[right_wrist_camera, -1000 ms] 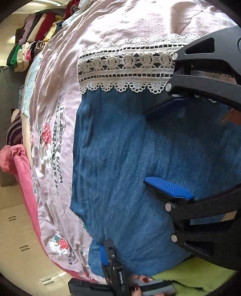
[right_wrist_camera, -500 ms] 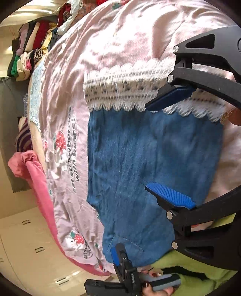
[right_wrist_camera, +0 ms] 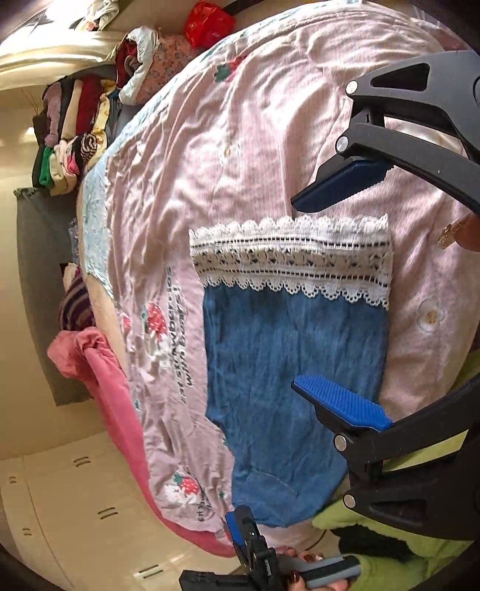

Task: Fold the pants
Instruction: 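Open the right tool and lift both tools off the pants, then grasp the lace-trimmed leg edge with the right tool while the left tool grasps the denim beside it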

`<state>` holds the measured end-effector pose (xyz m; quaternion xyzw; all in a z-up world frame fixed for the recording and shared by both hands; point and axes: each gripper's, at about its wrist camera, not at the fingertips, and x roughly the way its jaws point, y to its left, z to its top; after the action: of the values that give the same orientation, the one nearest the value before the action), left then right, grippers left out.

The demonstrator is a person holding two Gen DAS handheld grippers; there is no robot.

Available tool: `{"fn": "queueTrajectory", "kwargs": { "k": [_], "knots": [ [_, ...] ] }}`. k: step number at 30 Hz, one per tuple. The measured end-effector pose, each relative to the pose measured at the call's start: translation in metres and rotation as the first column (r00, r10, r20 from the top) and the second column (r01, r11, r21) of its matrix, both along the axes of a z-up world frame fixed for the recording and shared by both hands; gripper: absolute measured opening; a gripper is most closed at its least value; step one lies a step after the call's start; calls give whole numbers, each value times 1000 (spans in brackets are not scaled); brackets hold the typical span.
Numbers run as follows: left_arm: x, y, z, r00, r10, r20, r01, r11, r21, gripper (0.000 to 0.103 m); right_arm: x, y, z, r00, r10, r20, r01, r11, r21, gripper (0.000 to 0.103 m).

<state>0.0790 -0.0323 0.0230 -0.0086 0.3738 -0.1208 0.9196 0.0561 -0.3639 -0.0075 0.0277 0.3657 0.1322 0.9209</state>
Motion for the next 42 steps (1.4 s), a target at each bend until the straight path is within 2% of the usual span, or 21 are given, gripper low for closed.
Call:
{"fn": "queueTrajectory", "kwargs": {
  "k": [12, 20, 36, 42],
  "knots": [
    [25, -45, 6, 996, -93, -3, 93, 994, 64, 98, -11, -22, 5, 999, -41, 29, 41, 999, 6, 86],
    [54, -76, -1, 987, -157, -27, 159, 981, 113, 98, -4, -23, -19, 999, -41, -34, 42, 999, 26, 86],
    [124, -146, -36, 945, -307, -113, 318, 942, 104, 98, 11, -16, -55, 993, -25, -116, 34, 996, 78, 86],
    [148, -171, -49, 919, -371, -132, 387, 913, 131, 98, 13, -16, -60, 991, -30, -127, 44, 993, 108, 86]
  ]
}}
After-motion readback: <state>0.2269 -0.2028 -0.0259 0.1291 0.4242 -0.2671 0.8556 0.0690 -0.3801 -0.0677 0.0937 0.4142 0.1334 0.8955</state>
